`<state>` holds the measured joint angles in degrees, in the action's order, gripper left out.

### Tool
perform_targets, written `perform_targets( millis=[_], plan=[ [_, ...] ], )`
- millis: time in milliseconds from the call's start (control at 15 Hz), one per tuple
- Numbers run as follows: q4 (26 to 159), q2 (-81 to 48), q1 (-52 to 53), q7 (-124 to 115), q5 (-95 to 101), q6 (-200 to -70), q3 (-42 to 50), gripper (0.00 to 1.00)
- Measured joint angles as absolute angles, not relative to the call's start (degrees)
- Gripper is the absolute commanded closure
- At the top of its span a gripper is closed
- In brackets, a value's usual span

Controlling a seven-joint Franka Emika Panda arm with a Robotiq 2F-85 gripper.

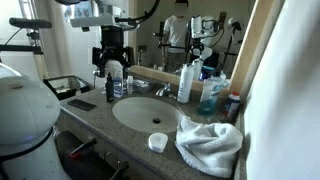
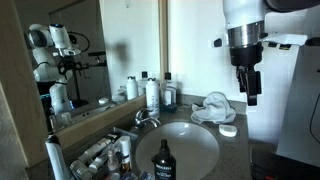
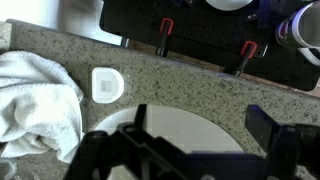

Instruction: Use the towel to wipe the surface

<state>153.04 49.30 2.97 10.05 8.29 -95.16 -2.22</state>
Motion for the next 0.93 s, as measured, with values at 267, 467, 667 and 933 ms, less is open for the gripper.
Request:
perform_targets(
  millis=[267, 467, 667, 933],
  plan=[
    [153.04, 49.29, 3.05, 9.81, 8.29, -95.22, -2.03, 0.00],
    [152.94, 48.33, 2.40, 6.22, 8.24, -98.24, -0.66, 0.00],
    [152.56, 44.82, -1.21, 1.73, 8.81, -107.11, 2.18, 0.00],
    [150.33, 36.23, -8.47, -1.28, 11.32, -121.31, 6.68, 0.00]
  ],
)
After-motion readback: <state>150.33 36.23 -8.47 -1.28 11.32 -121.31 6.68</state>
